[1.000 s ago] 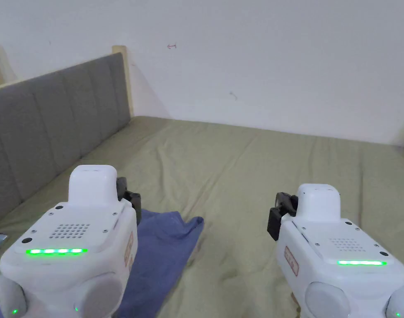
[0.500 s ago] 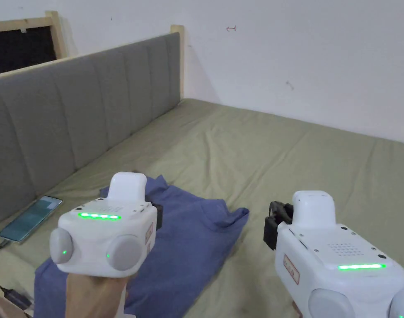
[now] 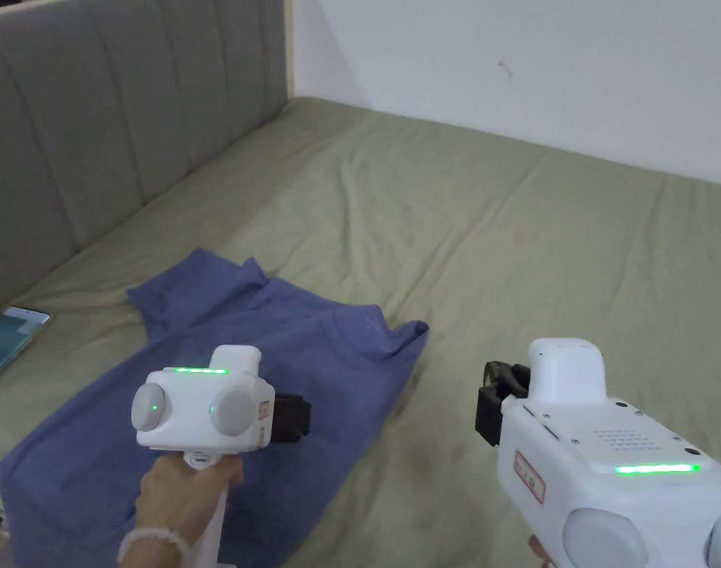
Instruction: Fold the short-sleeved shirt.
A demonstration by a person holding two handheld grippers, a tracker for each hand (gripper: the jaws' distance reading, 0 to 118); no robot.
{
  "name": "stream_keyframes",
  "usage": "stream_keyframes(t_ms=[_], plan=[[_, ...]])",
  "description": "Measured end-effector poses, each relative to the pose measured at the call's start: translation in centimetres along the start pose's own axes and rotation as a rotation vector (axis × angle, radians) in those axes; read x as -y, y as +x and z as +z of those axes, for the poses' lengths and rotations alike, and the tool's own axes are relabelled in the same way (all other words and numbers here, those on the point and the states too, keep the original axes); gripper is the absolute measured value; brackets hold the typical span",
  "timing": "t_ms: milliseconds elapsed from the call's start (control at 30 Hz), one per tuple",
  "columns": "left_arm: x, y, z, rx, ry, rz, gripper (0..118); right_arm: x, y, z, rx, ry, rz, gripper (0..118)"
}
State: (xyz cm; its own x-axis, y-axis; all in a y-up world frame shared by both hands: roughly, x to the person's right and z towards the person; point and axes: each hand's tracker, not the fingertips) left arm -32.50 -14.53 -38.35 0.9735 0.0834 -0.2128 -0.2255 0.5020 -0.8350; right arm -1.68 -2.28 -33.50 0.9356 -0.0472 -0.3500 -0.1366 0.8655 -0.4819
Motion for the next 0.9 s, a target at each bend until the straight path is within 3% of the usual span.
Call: stream_keyframes(t_ms=[133,167,300,333,367,400,600,800,900], plan=[[0.9,0.6,-0.4,-0.03,0.021,-0.029,108,0.6,0.3,-1.3,-0.002,-0.037,-0.009,0],[0.7,0.2,-0.1,-0.015,0.029,-0.021,102,0.8,0.3,-1.5,-0.002,-0.044,-0.007,0],[0.1,-1.8,0.9,0.021,0.071,0.058,57,1.5,0.0,-2.5,-0.01,-0.072,-0.005,0],[0.0,-2.2,1.0,0.001,0.081,0.093,43,1.7,-0.1,-2.6,-0.012,-0.08,-0.009,0],[0.0,-2.6,1.3,-0.014,0.092,0.111,19,1.9,-0.1,-2.7,-0.018,-0.089,-0.012,0],[-0.1,-2.9,1.4,-0.037,0.092,0.109,7,2.0,-0.2,-2.8,-0.021,-0.096,-0.013,0],[-0.2,-2.2,3.2,-0.011,0.097,0.115,7,1.8,-0.2,-2.1,-0.003,-0.094,-0.018,0],[-2.7,-1.5,8.5,0.066,0.206,0.133,7,1.3,1.5,-0.4,0.014,-0.061,-0.075,0],[-5.1,0.9,11.6,0.094,0.279,0.055,7,1.0,2.8,1.1,0.037,-0.029,-0.104,0]])
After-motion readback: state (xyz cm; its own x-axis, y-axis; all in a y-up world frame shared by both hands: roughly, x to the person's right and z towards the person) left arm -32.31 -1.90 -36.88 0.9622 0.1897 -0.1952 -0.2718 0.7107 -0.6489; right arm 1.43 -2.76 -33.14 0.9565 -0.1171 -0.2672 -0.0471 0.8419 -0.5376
